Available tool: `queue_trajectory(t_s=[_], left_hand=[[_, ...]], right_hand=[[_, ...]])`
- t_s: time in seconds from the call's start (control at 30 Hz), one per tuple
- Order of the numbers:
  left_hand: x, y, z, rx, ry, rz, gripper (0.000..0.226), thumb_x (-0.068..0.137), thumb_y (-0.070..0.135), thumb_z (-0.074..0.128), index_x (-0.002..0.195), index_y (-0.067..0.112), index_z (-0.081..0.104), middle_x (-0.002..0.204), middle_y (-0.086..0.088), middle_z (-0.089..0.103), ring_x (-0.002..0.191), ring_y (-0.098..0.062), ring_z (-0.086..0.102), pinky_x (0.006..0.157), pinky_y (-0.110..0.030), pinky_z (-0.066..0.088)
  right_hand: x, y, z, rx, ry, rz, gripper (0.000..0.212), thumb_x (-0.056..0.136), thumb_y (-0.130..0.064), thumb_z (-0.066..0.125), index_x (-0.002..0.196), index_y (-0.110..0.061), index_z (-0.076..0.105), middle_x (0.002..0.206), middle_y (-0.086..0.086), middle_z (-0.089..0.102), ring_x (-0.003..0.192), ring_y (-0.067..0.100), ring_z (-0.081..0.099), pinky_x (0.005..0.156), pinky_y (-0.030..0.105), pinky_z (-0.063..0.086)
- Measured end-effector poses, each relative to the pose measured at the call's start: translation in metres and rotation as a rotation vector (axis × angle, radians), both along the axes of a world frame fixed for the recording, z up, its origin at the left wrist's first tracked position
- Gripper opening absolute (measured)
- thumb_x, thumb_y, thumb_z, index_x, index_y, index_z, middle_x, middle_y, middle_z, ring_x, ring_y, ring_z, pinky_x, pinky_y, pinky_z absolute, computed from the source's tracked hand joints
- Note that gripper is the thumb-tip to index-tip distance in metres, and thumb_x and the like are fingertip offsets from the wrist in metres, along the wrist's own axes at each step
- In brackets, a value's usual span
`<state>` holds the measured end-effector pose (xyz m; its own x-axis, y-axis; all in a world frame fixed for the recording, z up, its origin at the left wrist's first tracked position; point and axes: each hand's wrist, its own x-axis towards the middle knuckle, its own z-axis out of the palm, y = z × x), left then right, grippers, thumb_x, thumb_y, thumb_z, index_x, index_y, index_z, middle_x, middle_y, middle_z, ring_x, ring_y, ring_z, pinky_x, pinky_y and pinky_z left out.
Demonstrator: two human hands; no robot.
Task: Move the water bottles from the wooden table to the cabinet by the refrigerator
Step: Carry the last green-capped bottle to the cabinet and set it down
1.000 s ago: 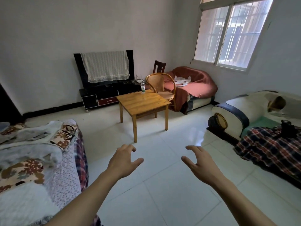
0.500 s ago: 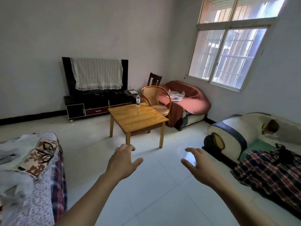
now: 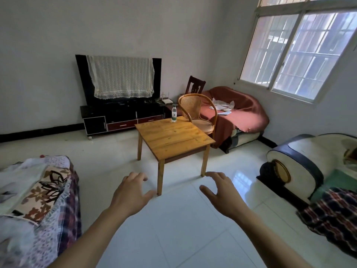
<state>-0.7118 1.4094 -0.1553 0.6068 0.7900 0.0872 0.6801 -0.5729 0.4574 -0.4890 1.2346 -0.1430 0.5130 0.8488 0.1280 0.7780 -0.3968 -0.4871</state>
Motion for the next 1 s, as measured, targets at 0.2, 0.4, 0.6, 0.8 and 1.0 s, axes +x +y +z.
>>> queue_trajectory(t_s=[0.2,0.4,0.6,0.8,1.0], left_hand=[[0.060,0.090,0.020,0.051,0.096,0.001,0.052,0.088,0.054,0.060,0.130,0.025,0.049,0.135,0.006,0.046,0.121,-0.013,0.044,0.088,-0.025,0.042],[0.098,0.180,0.035,0.049,0.076,0.055,0.052,0.088,0.053,0.060,0.130,0.024,0.050,0.136,0.005,0.047,0.122,-0.013,0.044,0.094,-0.029,0.044],[0.123,0.267,0.016,0.017,0.070,0.047,0.054,0.087,0.053,0.060,0.131,0.024,0.050,0.136,0.005,0.047,0.122,-0.013,0.045,0.090,-0.025,0.043],[0.139,0.369,0.007,-0.001,0.017,0.004,0.054,0.088,0.053,0.061,0.132,0.023,0.049,0.136,0.003,0.048,0.120,-0.013,0.048,0.089,-0.025,0.045],[0.138,0.482,0.009,-0.010,-0.046,0.013,0.055,0.088,0.054,0.061,0.132,0.024,0.049,0.135,0.004,0.048,0.118,-0.012,0.048,0.086,-0.023,0.044]], right_hand=[[0.061,0.110,0.005,0.086,0.034,0.050,0.050,0.093,-0.050,0.054,0.137,-0.028,0.046,0.144,-0.004,0.045,0.131,0.015,0.040,0.106,0.037,0.043],[0.105,0.207,0.010,0.093,0.034,0.068,0.052,0.091,-0.053,0.054,0.137,-0.029,0.046,0.146,-0.005,0.044,0.132,0.017,0.040,0.104,0.039,0.044],[0.127,0.288,-0.002,0.034,0.030,0.050,0.052,0.090,-0.053,0.055,0.135,-0.028,0.048,0.145,-0.004,0.045,0.130,0.018,0.042,0.103,0.039,0.045],[0.130,0.386,0.003,-0.004,0.025,0.010,0.051,0.091,-0.049,0.058,0.136,-0.027,0.049,0.145,-0.001,0.044,0.127,0.019,0.045,0.099,0.035,0.047],[0.125,0.494,0.015,0.009,-0.012,0.002,0.052,0.091,-0.051,0.056,0.137,-0.028,0.047,0.145,-0.002,0.043,0.126,0.017,0.045,0.100,0.034,0.047]])
